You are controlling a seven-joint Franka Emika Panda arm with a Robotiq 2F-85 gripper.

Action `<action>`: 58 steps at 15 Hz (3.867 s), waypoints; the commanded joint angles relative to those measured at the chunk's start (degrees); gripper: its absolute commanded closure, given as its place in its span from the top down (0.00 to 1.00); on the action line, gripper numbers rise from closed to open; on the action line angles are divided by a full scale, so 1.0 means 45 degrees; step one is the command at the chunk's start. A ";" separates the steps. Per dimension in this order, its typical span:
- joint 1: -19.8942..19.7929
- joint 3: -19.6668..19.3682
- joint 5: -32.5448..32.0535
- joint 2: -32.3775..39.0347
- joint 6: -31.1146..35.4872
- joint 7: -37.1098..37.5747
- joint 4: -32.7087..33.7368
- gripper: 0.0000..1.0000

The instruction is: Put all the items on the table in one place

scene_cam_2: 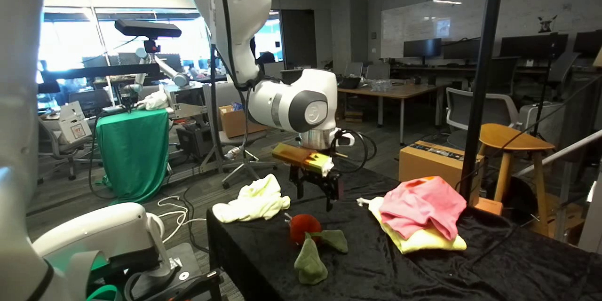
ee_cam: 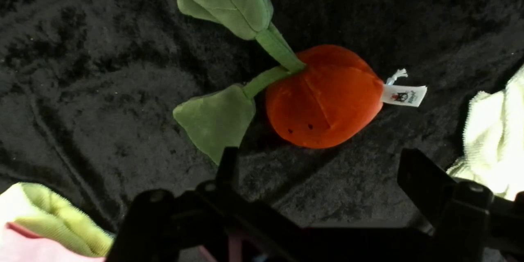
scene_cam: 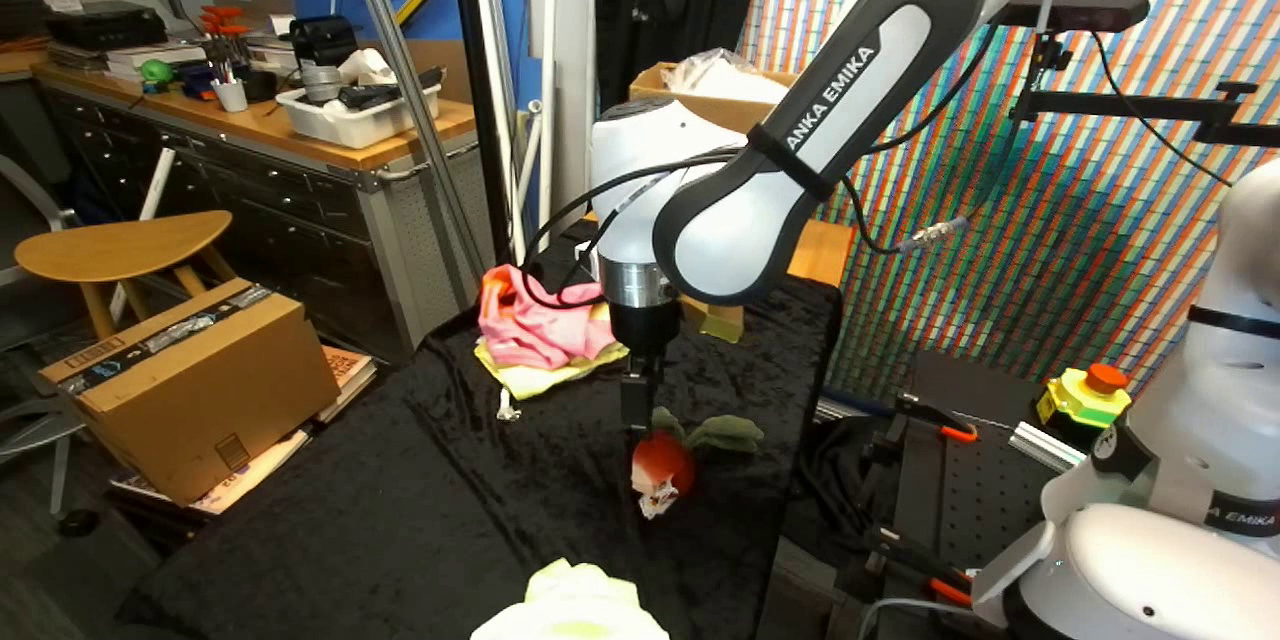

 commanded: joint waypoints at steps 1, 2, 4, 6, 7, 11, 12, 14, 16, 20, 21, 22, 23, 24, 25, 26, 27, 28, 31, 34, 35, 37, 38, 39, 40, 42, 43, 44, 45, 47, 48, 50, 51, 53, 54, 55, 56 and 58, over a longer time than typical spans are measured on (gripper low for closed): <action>0.0225 -0.0308 -0.0194 0.0701 -0.0429 0.0315 0.0843 1.00; 0.0249 -0.0364 -0.0218 0.0835 -0.0480 0.0383 0.0941 1.00; 0.0241 -0.0413 -0.0119 0.1046 -0.0766 0.0491 0.1099 1.00; 0.0272 -0.0468 -0.0099 0.1230 -0.1041 0.0702 0.1231 1.00; 0.0265 -0.0442 -0.0031 0.1277 -0.1229 0.0741 0.1278 1.00; 0.0283 -0.0340 0.0113 0.1506 -0.1558 0.0827 0.1404 1.00; 0.0301 -0.0324 0.0154 0.1558 -0.1582 0.0866 0.1417 1.00; 0.0318 -0.0255 0.0280 0.1636 -0.1586 0.0885 0.1427 1.00; 0.0317 -0.0166 0.0438 0.1720 -0.1521 0.0820 0.1424 1.00; 0.0310 -0.0028 0.0732 0.1922 -0.1482 0.0801 0.1467 1.00; 0.0314 -0.0019 0.0769 0.1998 -0.1459 0.0827 0.1498 1.00; 0.0312 -0.0010 0.0814 0.2082 -0.1431 0.0833 0.1544 1.00; 0.0307 0.0000 0.0888 0.2123 -0.1433 0.0845 0.1562 1.00; 0.0308 -0.0004 0.0930 0.2192 -0.1414 0.0862 0.1598 1.00; 0.0340 -0.0045 0.0910 0.2325 -0.1355 0.0912 0.1679 1.00; 0.0355 -0.0066 0.0905 0.2388 -0.1307 0.0955 0.1707 1.00; 0.0382 -0.0099 0.0881 0.2428 -0.1330 0.1057 0.1731 1.00; 0.0384 -0.0112 0.0876 0.2522 -0.1328 0.1102 0.1787 1.00; 0.0393 -0.0123 0.0889 0.2654 -0.1343 0.1264 0.1865 1.00; 0.0398 -0.0131 0.0891 0.2730 -0.1273 0.1388 0.1892 0.73; 0.0406 -0.0137 0.0885 0.2744 -0.1279 0.1429 0.1908 0.66; 0.0432 -0.0160 0.0847 0.2718 -0.1327 0.1515 0.1919 0.49; 0.0435 -0.0165 0.0840 0.2712 -0.1324 0.1535 0.1921 0.43; 0.0451 -0.0191 0.0810 0.2712 -0.1312 0.1583 0.1930 0.34; 0.0457 -0.0210 0.0790 0.2663 -0.1325 0.1621 0.1916 0.27; 0.0452 -0.0263 0.0734 0.2567 -0.1322 0.1654 0.1904 0.13; 0.0379 -0.0249 0.0770 0.2463 -0.1373 0.1552 0.1888 0.07; 0.0337 -0.0268 0.0787 0.2377 -0.1382 0.1524 0.1879 0.03; 0.0254 -0.0279 0.0837 0.2260 -0.1394 0.1450 0.1867 0.04; 0.0132 -0.0341 0.0889 0.2019 -0.1365 0.1387 0.1838 0.05; 0.0084 -0.0383 0.0887 0.1898 -0.1312 0.1372 0.1819 0.06; -0.0042 -0.0488 0.0909 0.1608 -0.1063 0.1365 0.1775 0.06; -0.0051 -0.0607 0.0866 0.1435 -0.0863 0.1498 0.1730 0.06; -0.0094 -0.0844 0.0862 0.1232 -0.0213 0.1793 0.1734 0.06; -0.0100 -0.1001 0.0853 0.1195 0.0168 0.2036 0.1798 0.06; -0.0102 -0.1159 0.0853 0.1186 0.0510 0.2309 0.1869 0.06; -0.0110 -0.1310 0.0871 0.1253 0.0889 0.2583 0.1974 0.06; 0.0056 -0.1742 0.0732 0.1425 0.1726 0.3514 0.2137 0.06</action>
